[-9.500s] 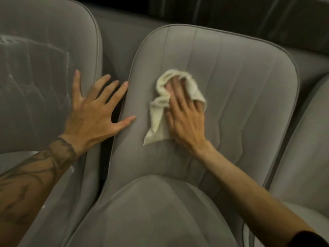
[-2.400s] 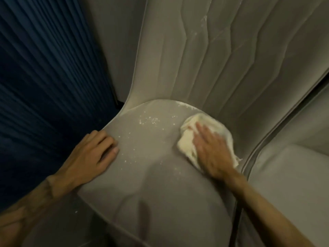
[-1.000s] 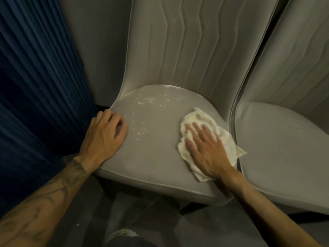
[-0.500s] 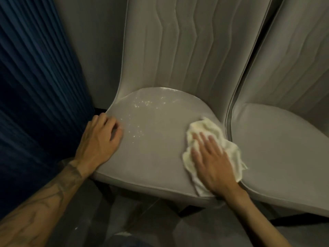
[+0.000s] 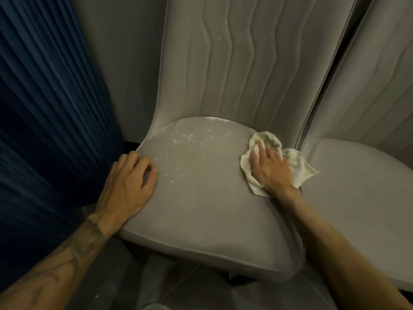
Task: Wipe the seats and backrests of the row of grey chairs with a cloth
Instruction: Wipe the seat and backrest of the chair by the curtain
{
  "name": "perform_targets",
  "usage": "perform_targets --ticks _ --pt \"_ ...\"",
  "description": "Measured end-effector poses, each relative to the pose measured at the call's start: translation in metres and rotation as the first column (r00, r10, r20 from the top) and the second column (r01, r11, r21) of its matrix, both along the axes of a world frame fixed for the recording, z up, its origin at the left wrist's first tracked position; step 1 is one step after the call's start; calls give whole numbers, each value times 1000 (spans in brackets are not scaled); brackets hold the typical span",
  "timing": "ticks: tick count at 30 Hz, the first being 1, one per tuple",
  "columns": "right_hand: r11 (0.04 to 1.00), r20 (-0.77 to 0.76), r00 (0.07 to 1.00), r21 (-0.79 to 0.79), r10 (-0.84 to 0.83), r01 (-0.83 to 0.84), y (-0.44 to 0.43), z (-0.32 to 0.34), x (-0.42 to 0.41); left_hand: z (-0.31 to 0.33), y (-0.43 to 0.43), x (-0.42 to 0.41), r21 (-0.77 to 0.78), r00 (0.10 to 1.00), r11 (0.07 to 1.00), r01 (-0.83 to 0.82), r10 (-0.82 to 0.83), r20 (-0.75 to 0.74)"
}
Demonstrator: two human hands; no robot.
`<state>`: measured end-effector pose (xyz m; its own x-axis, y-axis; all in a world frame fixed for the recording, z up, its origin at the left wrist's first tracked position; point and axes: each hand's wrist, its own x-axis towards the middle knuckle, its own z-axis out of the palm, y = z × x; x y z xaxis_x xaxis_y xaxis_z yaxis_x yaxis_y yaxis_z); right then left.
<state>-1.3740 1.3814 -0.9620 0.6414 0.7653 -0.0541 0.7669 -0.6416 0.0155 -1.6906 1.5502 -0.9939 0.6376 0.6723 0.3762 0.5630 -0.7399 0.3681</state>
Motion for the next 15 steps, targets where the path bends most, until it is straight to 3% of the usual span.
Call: perform_targets --ticks 3,8,9,12,15 --pt "1000 -36 999 16 -9 10 57 -6 -19 0 -1 0 7 1000 1000 -8 8 6" --pt "910 -23 914 -81 406 -406 59 -14 -16 -5 2 0 14 1000 1000 5 -6 27" --pt "911 -4 914 -86 405 -404 52 -11 -3 -5 2 0 9 1000 1000 5 -5 28" --pt "987 15 989 56 147 -148 48 -2 23 -5 1 2 19 1000 1000 -6 6 30" --pt "995 -13 1000 95 21 -20 85 -6 1 -2 1 5 17 999 999 -38 37 20"
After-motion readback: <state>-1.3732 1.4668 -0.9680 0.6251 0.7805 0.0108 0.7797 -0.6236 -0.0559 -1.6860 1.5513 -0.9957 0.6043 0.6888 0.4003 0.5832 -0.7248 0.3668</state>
